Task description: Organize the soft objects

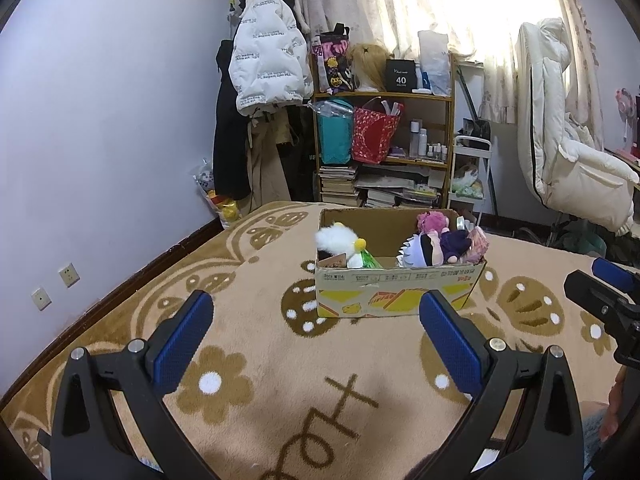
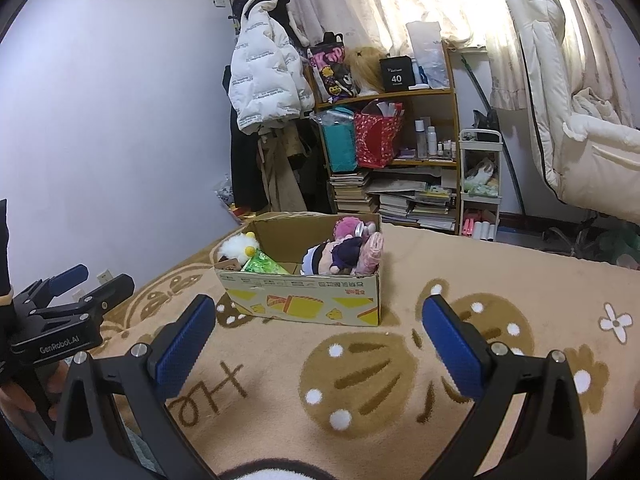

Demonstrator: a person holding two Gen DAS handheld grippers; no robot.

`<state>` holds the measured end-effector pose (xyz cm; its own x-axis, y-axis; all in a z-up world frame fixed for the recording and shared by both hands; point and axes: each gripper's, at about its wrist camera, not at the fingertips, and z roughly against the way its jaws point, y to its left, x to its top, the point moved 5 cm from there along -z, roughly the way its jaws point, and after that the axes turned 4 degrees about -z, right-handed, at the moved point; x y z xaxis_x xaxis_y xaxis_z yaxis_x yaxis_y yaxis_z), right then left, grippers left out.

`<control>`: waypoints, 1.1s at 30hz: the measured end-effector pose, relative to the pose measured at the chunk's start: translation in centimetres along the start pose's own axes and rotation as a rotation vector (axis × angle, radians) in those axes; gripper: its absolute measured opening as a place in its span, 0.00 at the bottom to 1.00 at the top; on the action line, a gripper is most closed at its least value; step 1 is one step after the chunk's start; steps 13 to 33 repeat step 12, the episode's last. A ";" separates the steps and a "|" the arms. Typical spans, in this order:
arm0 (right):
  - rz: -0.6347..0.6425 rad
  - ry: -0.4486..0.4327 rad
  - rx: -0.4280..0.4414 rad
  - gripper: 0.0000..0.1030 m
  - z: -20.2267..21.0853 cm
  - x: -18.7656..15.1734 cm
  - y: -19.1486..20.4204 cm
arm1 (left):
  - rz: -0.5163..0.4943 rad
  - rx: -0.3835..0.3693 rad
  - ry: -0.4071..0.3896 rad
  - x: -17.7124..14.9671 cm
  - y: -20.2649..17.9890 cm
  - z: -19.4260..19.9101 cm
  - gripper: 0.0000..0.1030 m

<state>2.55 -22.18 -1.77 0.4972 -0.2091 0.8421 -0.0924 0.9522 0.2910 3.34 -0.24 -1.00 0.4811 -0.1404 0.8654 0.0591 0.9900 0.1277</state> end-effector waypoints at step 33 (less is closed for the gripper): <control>0.002 -0.002 -0.010 1.00 0.2 0.0 -0.9 | -0.009 0.005 0.001 0.1 -0.2 0.0 0.99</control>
